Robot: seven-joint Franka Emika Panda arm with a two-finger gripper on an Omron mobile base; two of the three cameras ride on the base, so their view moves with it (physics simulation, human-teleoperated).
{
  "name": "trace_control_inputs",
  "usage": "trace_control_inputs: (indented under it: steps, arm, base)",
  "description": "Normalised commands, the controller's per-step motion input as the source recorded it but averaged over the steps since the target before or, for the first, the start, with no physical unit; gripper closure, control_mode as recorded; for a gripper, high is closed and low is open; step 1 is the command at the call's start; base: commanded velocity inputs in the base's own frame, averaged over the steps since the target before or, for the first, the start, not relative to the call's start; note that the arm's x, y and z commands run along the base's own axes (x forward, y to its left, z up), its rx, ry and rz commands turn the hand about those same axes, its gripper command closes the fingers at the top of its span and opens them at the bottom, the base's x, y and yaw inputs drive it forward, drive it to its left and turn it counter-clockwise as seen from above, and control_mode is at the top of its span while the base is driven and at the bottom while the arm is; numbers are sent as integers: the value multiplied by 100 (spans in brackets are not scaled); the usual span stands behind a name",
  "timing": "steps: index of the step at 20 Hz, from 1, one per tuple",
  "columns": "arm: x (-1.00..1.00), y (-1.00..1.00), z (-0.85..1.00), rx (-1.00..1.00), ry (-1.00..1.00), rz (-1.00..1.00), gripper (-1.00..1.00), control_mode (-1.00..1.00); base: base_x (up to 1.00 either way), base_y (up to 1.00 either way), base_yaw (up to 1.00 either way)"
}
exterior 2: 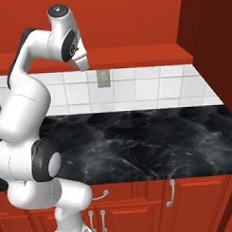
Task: Move the glass cup from next to the sink to the open cabinet. Then, move the bowl with the potato to the fridge to clear the area for faucet cleaning.
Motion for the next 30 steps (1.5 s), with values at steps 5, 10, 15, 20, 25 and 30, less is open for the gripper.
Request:
trace_control_inputs:
  steps: [5,10,15,20,25,30]
  arm:
    - [32,8,-15,0,6,0,100,-100]
    - [-17,-3,20,1,-7,-3,100,-100]
    - [14,0,1,0,0,0,100,-100]
    - [77,1,-12,0,0,-4,100,-100]
    - [69,6,-35,0,0,-3,100,-100]
    - [46,3,-48,0,0,0,100,-100]
  base:
    - [0,0,0]
    - [0,0,0]
    - [0,0,0]
    - [0,0,0]
    - [0,0,0]
    - [0,0,0]
